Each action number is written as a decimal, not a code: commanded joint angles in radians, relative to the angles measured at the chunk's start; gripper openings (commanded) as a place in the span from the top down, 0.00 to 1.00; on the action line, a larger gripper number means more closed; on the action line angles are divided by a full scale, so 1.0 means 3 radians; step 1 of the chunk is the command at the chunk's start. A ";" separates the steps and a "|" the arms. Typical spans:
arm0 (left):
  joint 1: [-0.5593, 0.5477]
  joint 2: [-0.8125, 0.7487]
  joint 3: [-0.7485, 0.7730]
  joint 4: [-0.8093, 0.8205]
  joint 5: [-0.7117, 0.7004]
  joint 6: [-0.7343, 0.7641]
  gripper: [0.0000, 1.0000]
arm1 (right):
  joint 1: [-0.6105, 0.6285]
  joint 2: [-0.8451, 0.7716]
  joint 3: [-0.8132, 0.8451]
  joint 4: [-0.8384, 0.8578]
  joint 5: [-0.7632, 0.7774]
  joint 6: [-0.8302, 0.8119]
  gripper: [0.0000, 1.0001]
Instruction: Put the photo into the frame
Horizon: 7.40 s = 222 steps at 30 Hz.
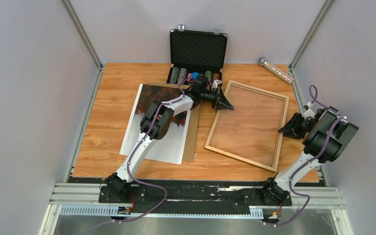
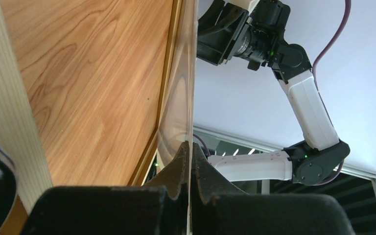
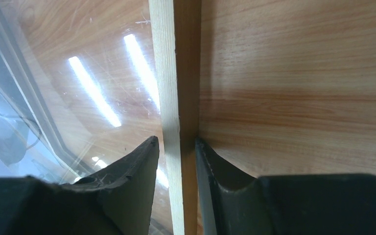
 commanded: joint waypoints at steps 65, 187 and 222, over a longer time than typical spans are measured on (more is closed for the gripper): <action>-0.0215 0.0185 0.0128 -0.1475 -0.0567 0.1557 0.66 | 0.0200 0.0014 0.0382 0.0066 0.0389 0.0025 0.61; -0.0166 -0.0276 -0.0108 -0.2246 -0.1410 0.2639 0.19 | 0.2093 0.0304 0.0661 0.0608 0.1072 0.0205 0.52; -0.0012 -0.1010 -0.0583 -0.2488 -0.1727 0.3124 0.01 | 0.2088 0.0370 0.0624 0.0647 0.1062 0.0199 0.53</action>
